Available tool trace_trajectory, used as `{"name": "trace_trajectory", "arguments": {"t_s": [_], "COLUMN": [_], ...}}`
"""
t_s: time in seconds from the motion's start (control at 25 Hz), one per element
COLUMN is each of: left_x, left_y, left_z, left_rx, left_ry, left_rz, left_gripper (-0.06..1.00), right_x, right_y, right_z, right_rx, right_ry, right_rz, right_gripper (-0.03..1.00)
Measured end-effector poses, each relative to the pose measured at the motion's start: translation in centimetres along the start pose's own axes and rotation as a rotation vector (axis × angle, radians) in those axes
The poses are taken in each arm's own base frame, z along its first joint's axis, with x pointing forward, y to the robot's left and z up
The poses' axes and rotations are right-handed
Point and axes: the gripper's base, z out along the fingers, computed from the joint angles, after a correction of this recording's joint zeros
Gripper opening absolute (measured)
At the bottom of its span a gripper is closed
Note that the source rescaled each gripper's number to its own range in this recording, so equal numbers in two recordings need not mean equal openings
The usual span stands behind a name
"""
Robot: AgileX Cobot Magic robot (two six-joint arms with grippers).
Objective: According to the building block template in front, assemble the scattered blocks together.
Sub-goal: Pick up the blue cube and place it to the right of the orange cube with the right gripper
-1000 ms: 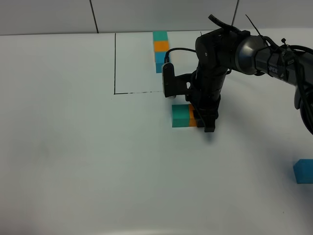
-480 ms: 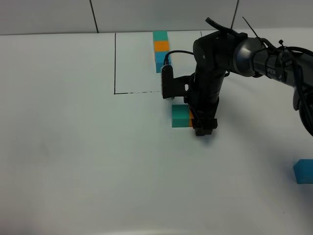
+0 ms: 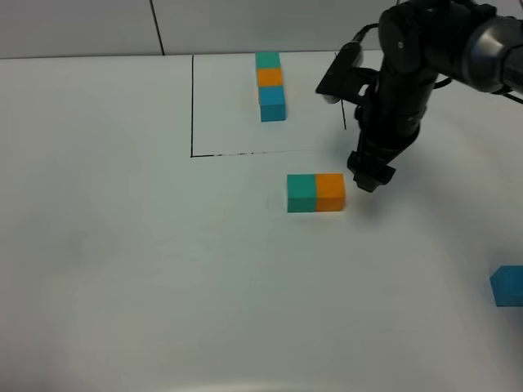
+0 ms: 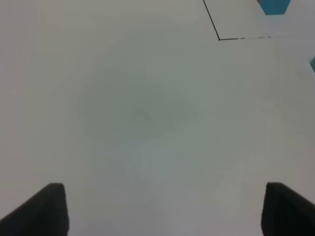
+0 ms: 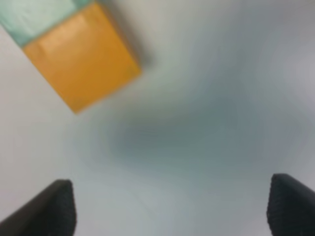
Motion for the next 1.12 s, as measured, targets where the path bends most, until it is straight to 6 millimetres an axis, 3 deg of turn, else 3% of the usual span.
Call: {"name": "trace_trajectory", "arguments": {"t_s": [0.2, 0.32, 0.48, 0.6, 0.8, 1.12], "left_x": [0.0, 0.0, 0.0, 0.0, 0.0, 0.0], "left_y": [0.0, 0.0, 0.0, 0.0, 0.0, 0.0], "left_z": [0.0, 0.0, 0.0, 0.0, 0.0, 0.0], "left_rx": [0.000, 0.000, 0.000, 0.000, 0.000, 0.000], "left_ry": [0.000, 0.000, 0.000, 0.000, 0.000, 0.000], "left_rz": [0.000, 0.000, 0.000, 0.000, 0.000, 0.000], "left_gripper": [0.76, 0.76, 0.76, 0.76, 0.76, 0.76], "right_x": [6.2, 10.8, 16.0, 18.8, 21.3, 21.2], "right_y": [-0.1, 0.8, 2.2, 2.9, 3.5, 2.7], "right_z": [-0.7, -0.6, -0.1, 0.8, 2.4, 3.0], "right_rx": [0.007, 0.019, 0.029, 0.019, 0.003, 0.038], "right_ry": [0.037, 0.075, 0.107, 0.127, 0.128, 0.026], "right_rz": [0.343, 0.515, 0.674, 0.765, 0.859, 0.895], "right_gripper": [0.63, 0.63, 0.63, 0.63, 0.63, 0.63]}}
